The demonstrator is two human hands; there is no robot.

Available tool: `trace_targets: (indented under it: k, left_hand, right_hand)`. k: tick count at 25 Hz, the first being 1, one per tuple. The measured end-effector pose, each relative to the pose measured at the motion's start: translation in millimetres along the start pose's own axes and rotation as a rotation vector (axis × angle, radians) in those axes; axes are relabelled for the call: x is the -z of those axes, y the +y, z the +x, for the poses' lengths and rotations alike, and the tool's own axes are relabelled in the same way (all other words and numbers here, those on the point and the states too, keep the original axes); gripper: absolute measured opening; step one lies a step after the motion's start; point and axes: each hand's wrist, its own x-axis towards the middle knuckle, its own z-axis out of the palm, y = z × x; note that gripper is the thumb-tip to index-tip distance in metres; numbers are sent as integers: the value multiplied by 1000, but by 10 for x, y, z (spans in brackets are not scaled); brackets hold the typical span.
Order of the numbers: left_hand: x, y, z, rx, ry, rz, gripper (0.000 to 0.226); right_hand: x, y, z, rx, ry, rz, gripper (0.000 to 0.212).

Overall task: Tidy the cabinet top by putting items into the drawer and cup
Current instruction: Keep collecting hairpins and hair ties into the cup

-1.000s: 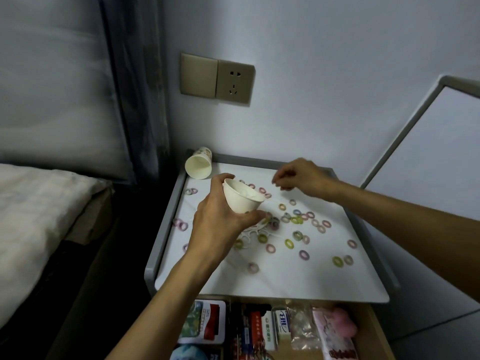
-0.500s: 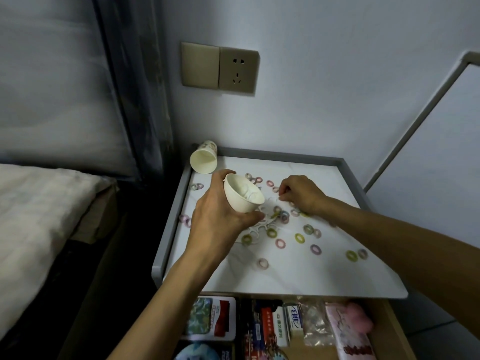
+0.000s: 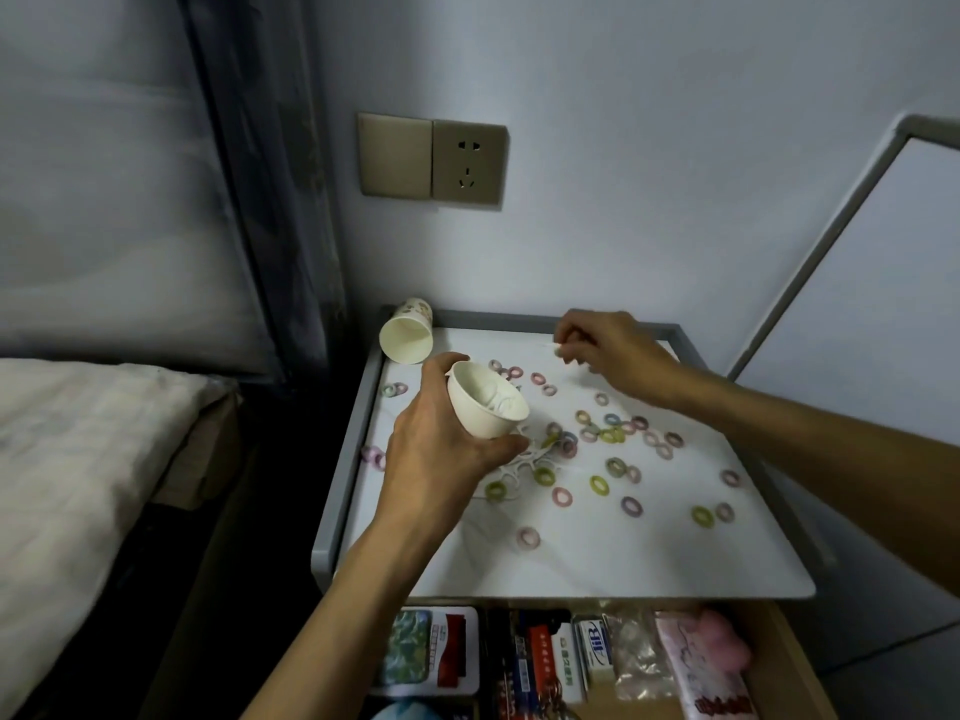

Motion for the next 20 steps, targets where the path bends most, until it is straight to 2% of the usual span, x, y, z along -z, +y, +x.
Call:
trace_targets:
  k: [1, 3, 5, 7, 9, 11, 13, 15, 17, 20]
  left_hand:
    - [-5, 12, -5, 0, -7, 6, 82]
    - [-42, 36, -14, 4, -31, 5, 84]
    - [-94, 65, -43, 8, -60, -5, 83]
    - [-126, 119, -96, 5, -78, -17, 82]
    - [-118, 138, -125, 0, -73, -20, 82]
    - [-70, 107, -125, 2, -43, -30, 80]
    - [-8, 72, -119, 13, -15, -29, 79]
    - [44, 44, -101, 23, 6, -25, 78]
    - [64, 30, -80, 29, 21, -52, 76]
    - [85, 47, -66, 35, 16, -102, 72]
  right_hand:
    - [155, -203, -64, 76, -9, 22, 5]
    - [350, -623, -217, 219, -128, -38, 5]
    - [346, -918, -351, 291, -300, -126, 9]
    - [265, -1033, -440, 326, -358, -104, 12]
    - [274, -963, -468, 283, -227, 54, 11]
    - [285, -670, -474, 155, -90, 128, 9]
    - [162, -341, -506, 65, -166, -30, 13]
    - [-124, -131, -580, 68, -294, -183, 17]
    - [-361, -58, -626, 68, -289, -260, 21]
    - [-503, 37, -580, 9, -231, -239, 18]
